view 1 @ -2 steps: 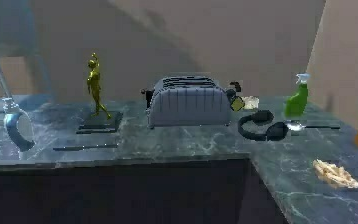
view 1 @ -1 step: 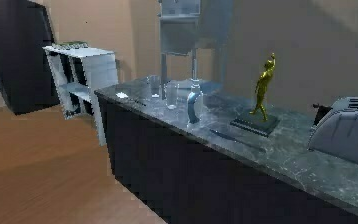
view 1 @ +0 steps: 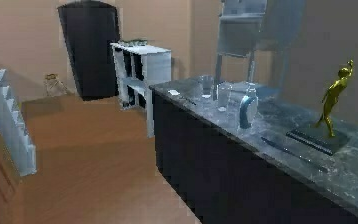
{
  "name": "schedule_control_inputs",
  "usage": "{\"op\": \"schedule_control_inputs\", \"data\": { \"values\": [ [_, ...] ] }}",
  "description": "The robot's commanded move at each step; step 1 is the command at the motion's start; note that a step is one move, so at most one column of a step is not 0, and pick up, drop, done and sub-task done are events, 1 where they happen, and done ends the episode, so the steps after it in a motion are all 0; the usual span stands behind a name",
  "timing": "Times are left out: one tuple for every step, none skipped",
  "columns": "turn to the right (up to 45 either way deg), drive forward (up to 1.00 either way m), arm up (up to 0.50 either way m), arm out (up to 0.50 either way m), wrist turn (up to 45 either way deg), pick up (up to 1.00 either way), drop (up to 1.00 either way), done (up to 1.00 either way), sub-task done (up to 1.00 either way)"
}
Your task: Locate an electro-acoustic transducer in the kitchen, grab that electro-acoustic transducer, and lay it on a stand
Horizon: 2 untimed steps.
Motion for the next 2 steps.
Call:
{"op": "schedule_control_inputs", "data": {
  "values": [
    [45.0,0.0,0.0,0.0,0.0,0.0,0.0,0.0,0.0],
    [9.0,0.0,0.0,0.0,0.0,0.0,0.0,0.0,0.0]
  ]
}}
